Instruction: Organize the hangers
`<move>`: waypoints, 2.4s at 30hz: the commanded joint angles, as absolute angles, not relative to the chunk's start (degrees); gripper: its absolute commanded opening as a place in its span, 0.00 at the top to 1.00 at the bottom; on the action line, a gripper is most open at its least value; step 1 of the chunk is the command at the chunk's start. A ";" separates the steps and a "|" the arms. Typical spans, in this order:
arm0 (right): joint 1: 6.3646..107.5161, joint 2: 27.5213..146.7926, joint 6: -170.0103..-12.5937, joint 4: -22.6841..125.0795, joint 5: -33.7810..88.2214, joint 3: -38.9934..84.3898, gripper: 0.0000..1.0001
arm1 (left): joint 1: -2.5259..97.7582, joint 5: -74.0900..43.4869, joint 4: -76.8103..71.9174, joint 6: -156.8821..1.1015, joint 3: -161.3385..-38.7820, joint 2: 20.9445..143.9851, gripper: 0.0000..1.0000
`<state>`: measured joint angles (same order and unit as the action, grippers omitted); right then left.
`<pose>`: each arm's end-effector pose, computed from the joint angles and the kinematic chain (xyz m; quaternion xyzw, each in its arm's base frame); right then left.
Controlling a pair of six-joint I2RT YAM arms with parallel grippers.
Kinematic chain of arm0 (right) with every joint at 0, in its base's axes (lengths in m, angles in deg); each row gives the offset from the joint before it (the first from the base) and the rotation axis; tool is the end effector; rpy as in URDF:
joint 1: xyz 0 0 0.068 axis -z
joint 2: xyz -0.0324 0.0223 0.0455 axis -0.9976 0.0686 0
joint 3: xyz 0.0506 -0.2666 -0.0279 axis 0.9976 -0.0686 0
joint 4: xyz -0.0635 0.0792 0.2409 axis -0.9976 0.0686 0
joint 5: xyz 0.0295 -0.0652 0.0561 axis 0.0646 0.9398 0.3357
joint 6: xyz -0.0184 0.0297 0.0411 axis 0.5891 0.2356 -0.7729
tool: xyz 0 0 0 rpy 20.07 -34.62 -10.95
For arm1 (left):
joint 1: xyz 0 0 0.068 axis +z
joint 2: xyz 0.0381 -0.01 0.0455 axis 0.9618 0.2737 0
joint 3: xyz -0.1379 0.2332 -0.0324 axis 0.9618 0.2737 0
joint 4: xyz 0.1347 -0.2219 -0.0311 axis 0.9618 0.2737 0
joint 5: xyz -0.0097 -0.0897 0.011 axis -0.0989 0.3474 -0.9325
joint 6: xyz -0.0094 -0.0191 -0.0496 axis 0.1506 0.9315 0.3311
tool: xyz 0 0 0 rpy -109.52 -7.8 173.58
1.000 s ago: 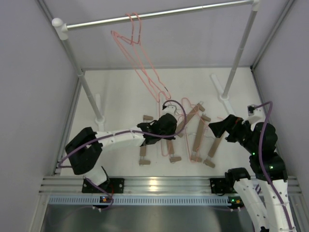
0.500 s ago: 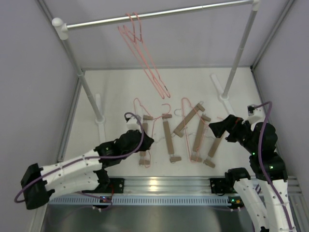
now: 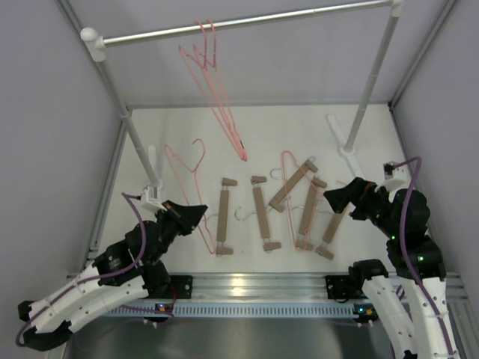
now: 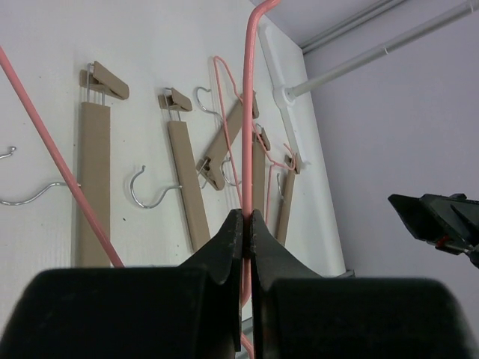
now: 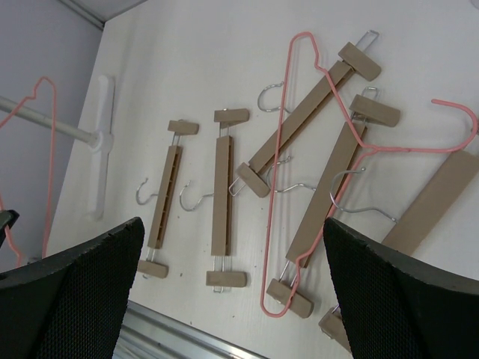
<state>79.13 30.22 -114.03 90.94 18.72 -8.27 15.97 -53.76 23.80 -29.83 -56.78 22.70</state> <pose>0.0875 0.0206 0.3269 0.0796 0.8102 0.2873 0.5047 0.0646 -0.0699 0.2793 -0.1756 0.7422 -0.4226 0.4896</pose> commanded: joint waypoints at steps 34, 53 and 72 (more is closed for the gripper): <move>79.48 35.52 -111.73 92.26 18.78 -0.91 0.01 | 16.02 -50.98 14.25 -60.64 -110.68 59.35 1.00; 79.65 34.99 -111.56 92.35 18.16 -0.11 0.01 | 17.69 -44.92 13.46 -60.82 -114.38 61.73 1.00; 79.57 34.64 -110.94 92.97 17.99 0.24 0.00 | 22.70 -35.43 12.40 -59.06 -116.49 64.19 1.00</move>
